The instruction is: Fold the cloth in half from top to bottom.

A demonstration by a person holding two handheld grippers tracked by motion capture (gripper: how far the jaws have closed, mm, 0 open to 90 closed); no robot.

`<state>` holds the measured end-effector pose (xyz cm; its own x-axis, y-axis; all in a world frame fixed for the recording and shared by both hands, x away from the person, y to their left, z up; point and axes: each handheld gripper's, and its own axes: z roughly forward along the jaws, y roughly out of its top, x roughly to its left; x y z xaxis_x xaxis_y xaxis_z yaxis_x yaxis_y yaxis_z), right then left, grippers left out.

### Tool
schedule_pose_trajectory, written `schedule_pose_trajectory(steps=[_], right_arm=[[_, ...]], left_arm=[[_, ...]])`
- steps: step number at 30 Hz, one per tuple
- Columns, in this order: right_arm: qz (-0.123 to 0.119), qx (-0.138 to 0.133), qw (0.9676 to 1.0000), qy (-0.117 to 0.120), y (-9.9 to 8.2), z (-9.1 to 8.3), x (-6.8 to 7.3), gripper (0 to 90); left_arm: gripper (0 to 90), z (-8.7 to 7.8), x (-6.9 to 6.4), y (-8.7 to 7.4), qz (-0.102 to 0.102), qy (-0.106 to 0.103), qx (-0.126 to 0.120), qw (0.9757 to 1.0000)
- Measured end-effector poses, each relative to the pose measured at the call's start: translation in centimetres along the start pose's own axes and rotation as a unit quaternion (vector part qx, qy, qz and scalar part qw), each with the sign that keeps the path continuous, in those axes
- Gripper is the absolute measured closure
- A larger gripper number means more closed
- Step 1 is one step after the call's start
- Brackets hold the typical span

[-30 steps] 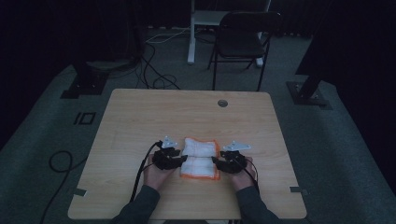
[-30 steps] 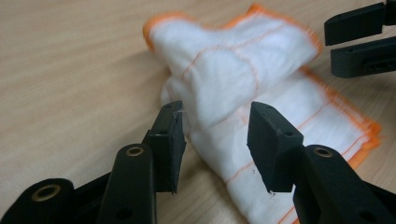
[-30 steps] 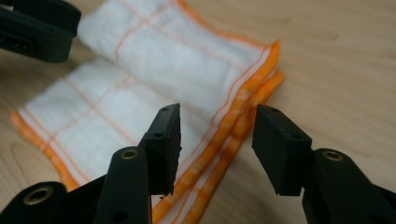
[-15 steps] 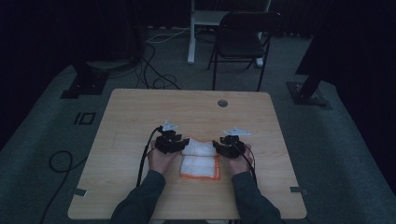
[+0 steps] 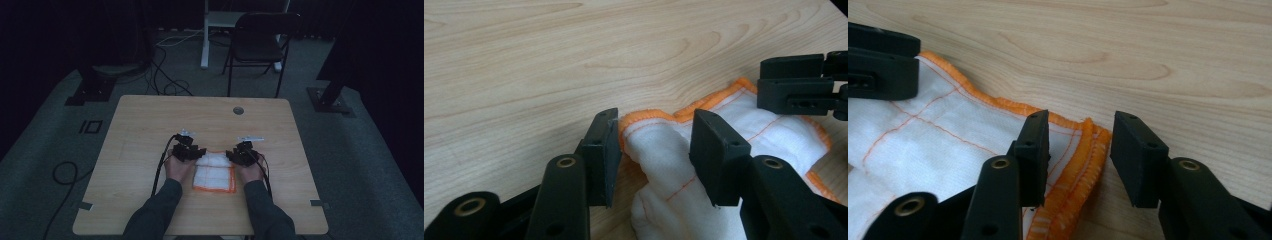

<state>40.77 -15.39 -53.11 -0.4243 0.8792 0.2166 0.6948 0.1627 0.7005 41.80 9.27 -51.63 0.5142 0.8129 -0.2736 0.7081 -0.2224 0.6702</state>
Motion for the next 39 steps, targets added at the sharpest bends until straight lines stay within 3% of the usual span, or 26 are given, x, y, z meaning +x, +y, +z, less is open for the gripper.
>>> schedule_pose_trajectory(steps=[5, 9, 19, 23, 24, 28, 30, 36, 39], right_arm=[[0.004, 0.0, 0.9997, 0.024, -0.1, 0.0, 0.0, 74.9], [-0.004, -0.01, 0.9996, 0.025, 0.0, -0.5, 0.2, 84.2], [-0.021, -0.031, 0.9985, 0.04, 0.0, -2.2, 0.8, 87.5], [-0.028, -0.028, 0.9984, 0.039, 0.0, -2.3, 0.9, 82.7], [-0.013, -0.025, 0.999, 0.035, 0.1, -1.9, 0.5, 73.4], [0.019, -0.009, 0.9991, 0.037, 0.4, -0.7, -0.3, 65.2], [0.02, -0.003, 0.9992, 0.034, 0.5, -0.2, -0.4, 62.0], [0.056, 0.018, 0.9977, 0.033, 0.4, 0.7, -0.7, 60.5], [0.057, 0.026, 0.9972, 0.042, 0.4, 0.8, -0.7, 69.7]], left_arm=[[71.1, 0.1, -0.2, -0.1, 0.004, -0.005, 0.007, 1.0], [82.6, -0.2, -0.5, -0.1, 0.014, -0.008, 0.005, 0.9999], [84.6, -1.8, -1.2, -0.4, 0.036, -0.015, -0.008, 0.9992], [84.5, -1.9, -1.3, -0.5, 0.039, -0.014, -0.009, 0.9991], [84.5, -1.8, -1.2, -0.5, 0.039, -0.014, -0.008, 0.9991], [84.4, -1.6, -1.1, -0.5, 0.037, -0.011, -0.009, 0.9992], [84.3, -1.6, -1.0, -0.5, 0.037, -0.012, -0.009, 0.9992], [84.0, -1.5, -1.1, -0.5, 0.037, -0.009, -0.01, 0.9992], [83.8, -1.5, -1.1, -0.5, 0.037, -0.008, -0.01, 0.9992]])
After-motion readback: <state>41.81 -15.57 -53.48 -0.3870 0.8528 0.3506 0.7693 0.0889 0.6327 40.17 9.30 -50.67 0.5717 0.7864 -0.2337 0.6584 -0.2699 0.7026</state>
